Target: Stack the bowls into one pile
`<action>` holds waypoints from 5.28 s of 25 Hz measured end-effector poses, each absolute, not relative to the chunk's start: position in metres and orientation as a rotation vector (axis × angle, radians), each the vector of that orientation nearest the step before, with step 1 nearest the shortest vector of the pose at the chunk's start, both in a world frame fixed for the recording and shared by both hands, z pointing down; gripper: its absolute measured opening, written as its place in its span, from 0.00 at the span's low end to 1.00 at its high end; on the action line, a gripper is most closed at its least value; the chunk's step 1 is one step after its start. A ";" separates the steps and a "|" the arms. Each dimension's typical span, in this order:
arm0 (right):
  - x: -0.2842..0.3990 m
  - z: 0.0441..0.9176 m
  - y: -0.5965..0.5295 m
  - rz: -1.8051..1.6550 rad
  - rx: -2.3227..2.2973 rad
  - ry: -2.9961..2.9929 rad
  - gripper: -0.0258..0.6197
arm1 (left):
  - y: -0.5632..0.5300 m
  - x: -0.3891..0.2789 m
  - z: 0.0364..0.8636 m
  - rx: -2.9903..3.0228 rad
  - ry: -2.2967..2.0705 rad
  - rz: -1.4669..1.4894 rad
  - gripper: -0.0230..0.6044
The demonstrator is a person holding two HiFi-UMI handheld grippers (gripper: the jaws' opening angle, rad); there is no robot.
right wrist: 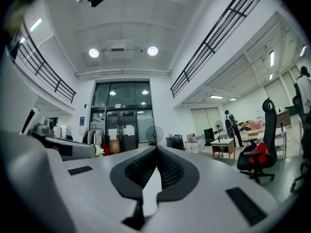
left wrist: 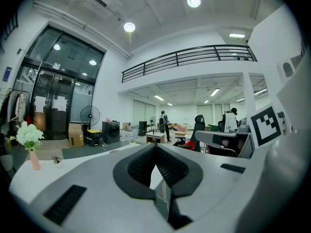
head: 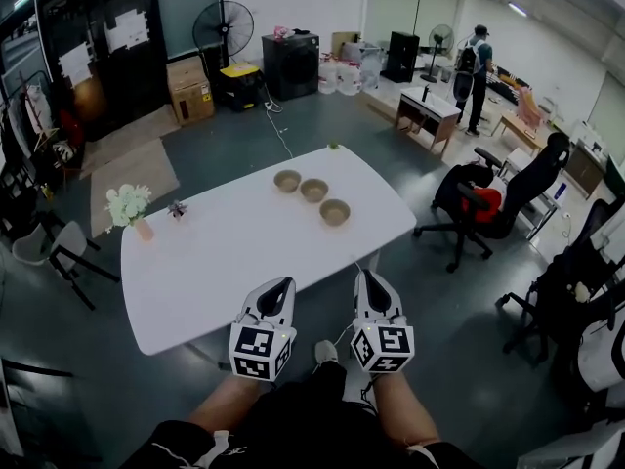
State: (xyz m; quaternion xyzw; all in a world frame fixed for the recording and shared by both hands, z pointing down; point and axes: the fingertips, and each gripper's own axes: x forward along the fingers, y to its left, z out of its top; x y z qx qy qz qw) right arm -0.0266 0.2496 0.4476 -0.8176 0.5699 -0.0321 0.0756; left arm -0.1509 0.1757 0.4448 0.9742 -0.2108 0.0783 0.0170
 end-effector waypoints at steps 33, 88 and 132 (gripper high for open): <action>0.313 0.449 -0.079 -0.204 -2.335 1.937 0.07 | -0.138 0.159 0.453 2.887 -0.877 0.236 0.06; 0.335 0.760 -0.178 -1.471 -2.121 2.391 0.15 | -0.190 0.125 0.507 2.553 -1.417 0.344 0.06; 0.349 0.723 -0.324 -1.369 -2.170 2.250 0.15 | -0.199 0.092 0.507 2.441 -1.594 0.372 0.06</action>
